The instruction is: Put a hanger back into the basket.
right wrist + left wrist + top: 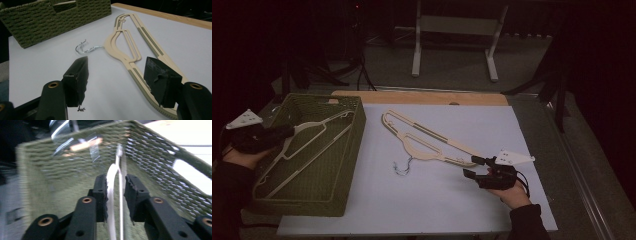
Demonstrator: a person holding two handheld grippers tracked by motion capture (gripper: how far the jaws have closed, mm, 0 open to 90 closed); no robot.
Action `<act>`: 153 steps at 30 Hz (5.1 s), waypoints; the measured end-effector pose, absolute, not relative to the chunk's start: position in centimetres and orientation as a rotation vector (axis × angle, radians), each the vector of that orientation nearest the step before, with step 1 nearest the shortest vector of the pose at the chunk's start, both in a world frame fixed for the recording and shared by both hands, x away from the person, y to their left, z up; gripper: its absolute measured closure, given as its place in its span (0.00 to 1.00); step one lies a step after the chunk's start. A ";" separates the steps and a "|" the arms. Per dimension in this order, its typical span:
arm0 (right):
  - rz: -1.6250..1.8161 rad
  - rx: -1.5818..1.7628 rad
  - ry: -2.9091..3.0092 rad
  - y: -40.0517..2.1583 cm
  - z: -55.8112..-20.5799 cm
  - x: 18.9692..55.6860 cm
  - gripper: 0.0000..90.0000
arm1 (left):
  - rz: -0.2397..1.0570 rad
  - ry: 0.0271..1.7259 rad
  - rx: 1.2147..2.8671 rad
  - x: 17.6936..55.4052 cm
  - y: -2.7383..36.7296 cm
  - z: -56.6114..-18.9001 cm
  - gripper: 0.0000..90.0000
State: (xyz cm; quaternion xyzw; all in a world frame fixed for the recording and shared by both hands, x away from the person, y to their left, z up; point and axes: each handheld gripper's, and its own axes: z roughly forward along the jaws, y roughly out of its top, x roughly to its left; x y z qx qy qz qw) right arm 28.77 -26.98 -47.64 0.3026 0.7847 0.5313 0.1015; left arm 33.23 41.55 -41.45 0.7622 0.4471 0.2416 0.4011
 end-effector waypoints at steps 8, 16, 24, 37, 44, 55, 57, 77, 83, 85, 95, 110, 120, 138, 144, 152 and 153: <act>1.569 0.892 2.320 -26.9 -47.6 28.7 0.40 | 0.801 1.150 1.761 31.9 42.4 -39.9 0.67; 1.559 0.894 2.333 -26.6 -47.7 28.8 0.38 | 0.805 1.103 1.650 29.0 42.1 -38.0 0.47; 1.540 0.906 2.345 -26.1 -47.7 29.0 0.26 | 0.773 1.076 1.597 25.0 39.3 -37.1 0.20; 1.538 0.898 2.363 -25.7 -47.9 28.9 0.23 | 0.680 0.972 1.643 21.6 30.9 -38.1 0.15; 1.530 0.909 2.352 -25.7 -47.9 28.9 0.23 | 0.644 0.887 1.701 21.7 26.4 -38.8 0.14; 1.529 0.917 2.345 -25.7 -48.0 28.9 0.23 | 0.498 0.786 1.665 21.9 20.6 -39.4 0.14; 1.532 0.917 2.344 -25.7 -48.1 28.9 0.23 | 0.499 0.776 1.648 21.8 19.7 -39.6 0.14; 1.430 0.931 2.350 -24.6 -48.3 29.6 0.27 | 0.480 0.782 1.703 22.8 18.0 -41.2 0.13; 1.274 0.897 2.351 -22.9 -47.9 30.9 0.34 | 0.484 0.772 1.720 22.7 17.6 -41.3 0.13; 1.234 0.872 2.364 -22.1 -47.7 31.4 0.34 | 0.486 0.776 1.719 22.6 17.5 -41.3 0.13; 1.117 0.762 2.481 -18.3 -47.8 34.9 0.35 | 0.461 0.761 1.734 22.6 17.0 -41.5 0.13; 0.937 0.628 2.673 -15.7 -50.5 38.3 0.42 | 0.443 0.751 1.741 22.6 16.9 -41.6 0.13; 0.836 0.423 2.742 -13.0 -51.8 38.8 0.54 | 0.438 0.746 1.746 22.6 16.7 -41.6 0.13; 0.824 0.280 2.792 -12.4 -51.4 38.6 0.82 | 0.425 0.756 1.728 22.8 17.1 -41.7 0.13; 0.897 0.219 2.824 -13.1 -50.3 37.7 1.00 | 0.426 0.758 1.725 22.7 17.1 -41.6 0.13; 0.853 0.363 2.770 -14.7 -49.7 37.0 0.70 | 0.434 0.760 1.722 22.6 17.3 -41.5 0.13; 0.830 0.400 2.784 -15.2 -49.6 36.8 0.63 | 0.437 0.761 1.722 22.6 17.4 -41.5 0.13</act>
